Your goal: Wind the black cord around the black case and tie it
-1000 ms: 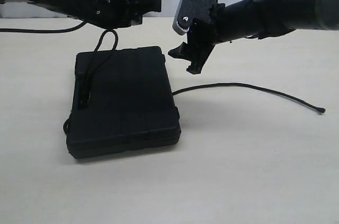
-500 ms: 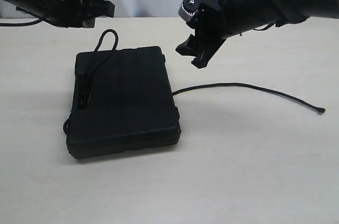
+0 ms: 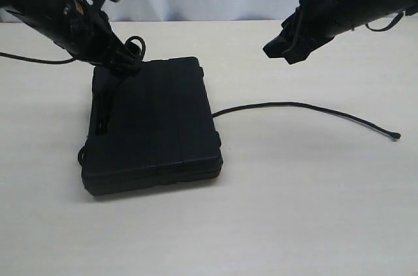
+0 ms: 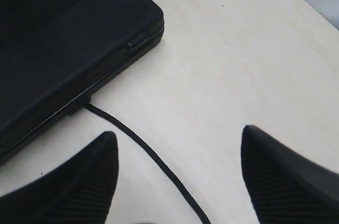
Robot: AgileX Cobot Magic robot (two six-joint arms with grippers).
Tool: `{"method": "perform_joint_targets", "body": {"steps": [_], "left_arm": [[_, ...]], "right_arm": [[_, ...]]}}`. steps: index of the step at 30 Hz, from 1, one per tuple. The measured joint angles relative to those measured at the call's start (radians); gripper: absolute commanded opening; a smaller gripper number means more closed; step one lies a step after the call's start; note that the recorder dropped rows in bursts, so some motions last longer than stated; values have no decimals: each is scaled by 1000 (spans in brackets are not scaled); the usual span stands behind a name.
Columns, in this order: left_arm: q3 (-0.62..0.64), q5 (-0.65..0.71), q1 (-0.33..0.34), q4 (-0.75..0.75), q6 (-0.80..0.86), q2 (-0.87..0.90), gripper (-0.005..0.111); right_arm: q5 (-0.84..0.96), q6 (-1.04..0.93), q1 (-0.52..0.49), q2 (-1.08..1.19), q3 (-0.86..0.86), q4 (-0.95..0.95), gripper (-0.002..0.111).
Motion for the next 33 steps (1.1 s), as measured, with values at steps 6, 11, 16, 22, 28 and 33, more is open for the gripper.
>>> {"method": "perform_joint_targets", "body": {"steps": [6,11,16,22,28,33], "left_arm": [[0,-15,0,-9,0,99,89],[0,-50,0,-11,0,125,89],[0,-107,0,-15,0,137,89],[0,-163,0,-15,0,165,80],[0,-213,0,-15,0,178,55],[0,-236,0,10,0,190,17]], "right_arm": [[9,0,-4,-8,0,8,58],[9,0,-4,-8,0,16,58],[9,-8,-4,-8,0,45,58],[9,-14,-4,-8,0,46,58],[9,-14,-4,-8,0,49,58],[9,-14,-4,-8,0,49,58]]}}
